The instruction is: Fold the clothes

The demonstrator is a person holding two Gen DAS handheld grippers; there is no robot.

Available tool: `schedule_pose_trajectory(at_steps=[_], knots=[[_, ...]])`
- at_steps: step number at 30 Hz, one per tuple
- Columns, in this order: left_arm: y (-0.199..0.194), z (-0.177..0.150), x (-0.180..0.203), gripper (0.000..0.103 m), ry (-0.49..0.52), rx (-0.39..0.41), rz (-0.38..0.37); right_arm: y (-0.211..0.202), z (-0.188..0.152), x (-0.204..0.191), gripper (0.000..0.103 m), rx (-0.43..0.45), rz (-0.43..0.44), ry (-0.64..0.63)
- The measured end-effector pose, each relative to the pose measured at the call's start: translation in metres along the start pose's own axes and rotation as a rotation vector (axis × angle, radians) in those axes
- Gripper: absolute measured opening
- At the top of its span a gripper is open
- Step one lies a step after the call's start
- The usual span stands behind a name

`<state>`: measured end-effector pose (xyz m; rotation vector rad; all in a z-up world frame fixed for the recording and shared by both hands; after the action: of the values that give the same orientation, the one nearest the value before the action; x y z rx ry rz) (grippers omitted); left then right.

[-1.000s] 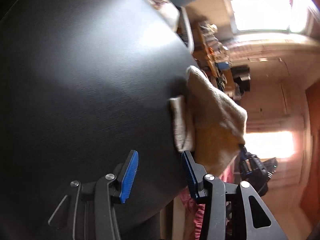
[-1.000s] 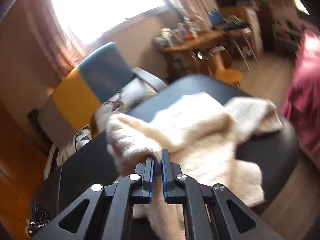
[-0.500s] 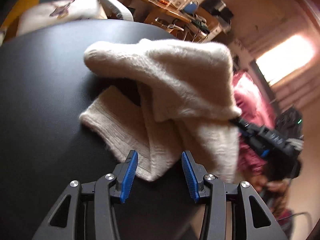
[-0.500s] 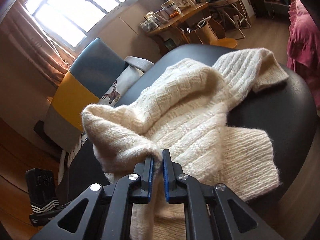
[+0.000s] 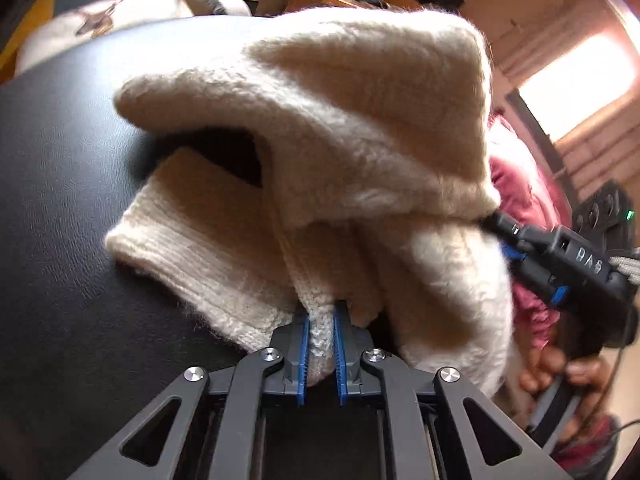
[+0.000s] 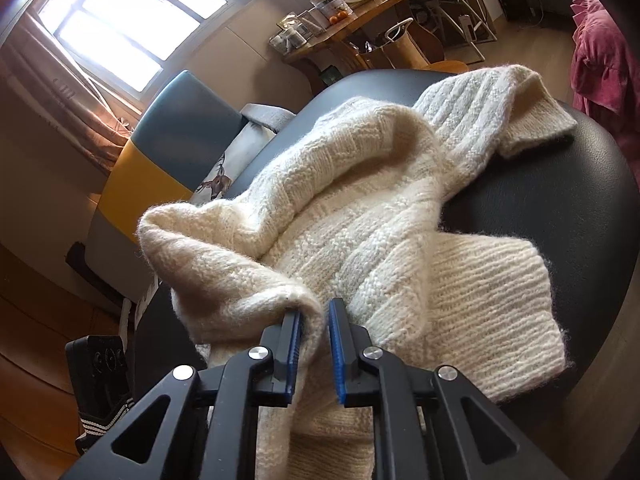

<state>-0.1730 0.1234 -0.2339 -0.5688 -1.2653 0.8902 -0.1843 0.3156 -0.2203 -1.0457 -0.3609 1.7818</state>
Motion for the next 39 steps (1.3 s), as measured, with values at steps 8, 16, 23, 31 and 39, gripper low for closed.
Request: schedule_pose_trajectory(at_steps=[8,16,23,31,39], knots=[[-0.134,0.017,-0.047,0.005,-0.227,0.234,-0.189,0.002,-0.003,-0.044,0.016,-0.033,0.017,-0.113],[-0.246,-0.006,-0.141,0.005,-0.287,0.317,-0.098,0.032,-0.034,-0.086,0.016,-0.145,0.004,-0.209],[-0.278,-0.063,-0.225,0.017,-0.393,0.321,0.010,0.037,-0.045,-0.117,0.023,-0.167,-0.018,-0.286],[-0.329,-0.122,-0.298,0.048,-0.372,0.442,0.225,0.010,-0.057,-0.174,0.028,-0.093,0.011,-0.461],[-0.286,-0.162,-0.342,0.056,-0.442,0.343,0.200,0.062,-0.129,-0.233,0.028,-0.275,0.108,-0.599]])
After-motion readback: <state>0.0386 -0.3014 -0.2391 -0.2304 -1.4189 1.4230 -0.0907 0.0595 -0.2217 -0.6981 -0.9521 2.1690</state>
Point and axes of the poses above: each gripper's, at about its wrist camera, not at the fingertips, and y roughly the way its jaws point, x to its right, z to its top, the point moved 6 cm from there along y, roughly the way its jaws point, and after that the axes turned 14 degrees about -y, right-handed, at the moved point
